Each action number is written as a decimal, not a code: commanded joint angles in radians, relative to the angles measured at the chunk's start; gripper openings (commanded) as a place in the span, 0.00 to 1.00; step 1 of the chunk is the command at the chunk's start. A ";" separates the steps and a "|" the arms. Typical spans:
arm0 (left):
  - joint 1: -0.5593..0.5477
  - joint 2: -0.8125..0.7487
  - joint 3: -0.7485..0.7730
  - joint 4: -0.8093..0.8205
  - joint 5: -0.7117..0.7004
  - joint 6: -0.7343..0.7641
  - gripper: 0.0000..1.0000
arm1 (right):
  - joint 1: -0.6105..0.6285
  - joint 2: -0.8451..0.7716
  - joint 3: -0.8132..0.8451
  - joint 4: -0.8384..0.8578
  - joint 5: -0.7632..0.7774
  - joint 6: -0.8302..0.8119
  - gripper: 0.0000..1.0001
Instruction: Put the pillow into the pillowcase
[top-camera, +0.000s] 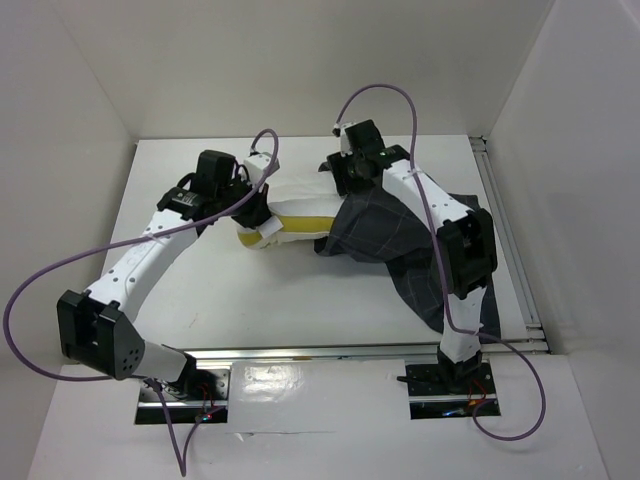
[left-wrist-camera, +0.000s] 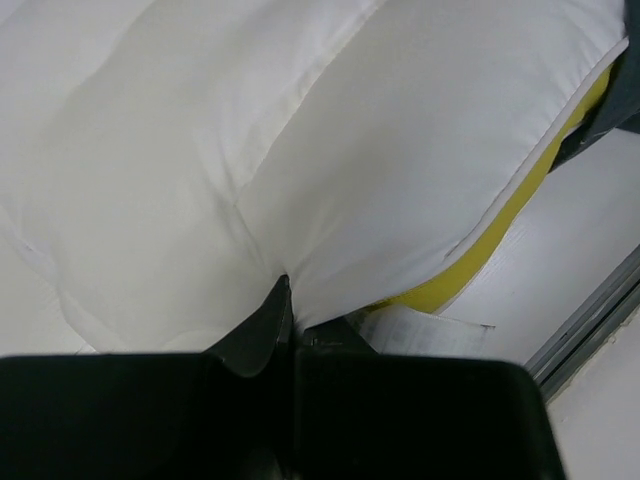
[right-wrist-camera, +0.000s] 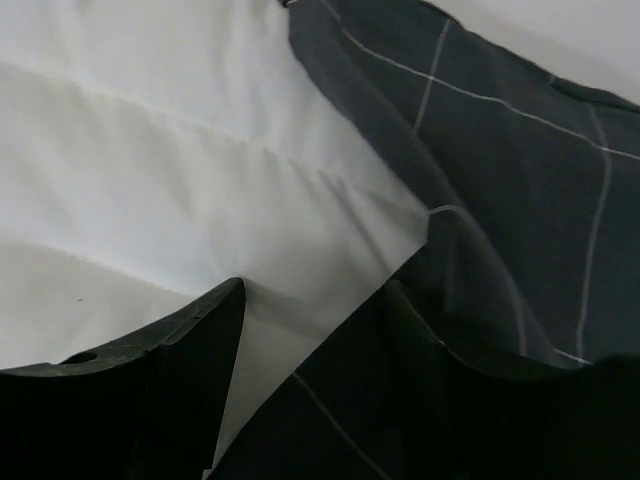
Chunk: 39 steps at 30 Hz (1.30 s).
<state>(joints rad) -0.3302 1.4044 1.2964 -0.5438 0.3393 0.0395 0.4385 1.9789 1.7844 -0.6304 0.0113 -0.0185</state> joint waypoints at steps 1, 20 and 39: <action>-0.004 -0.073 0.001 0.081 -0.020 0.020 0.00 | -0.006 -0.005 0.006 0.057 0.163 -0.066 0.65; -0.064 -0.022 -0.008 0.142 -0.042 -0.010 0.00 | 0.106 0.087 0.427 -0.054 -0.428 0.048 0.00; -0.064 0.057 0.182 0.260 -0.051 -0.125 0.00 | 0.226 0.161 0.585 -0.035 -0.599 0.189 0.00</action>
<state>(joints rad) -0.3916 1.4494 1.4017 -0.4877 0.2665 -0.0463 0.6060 2.1593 2.2768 -0.6968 -0.4610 0.0998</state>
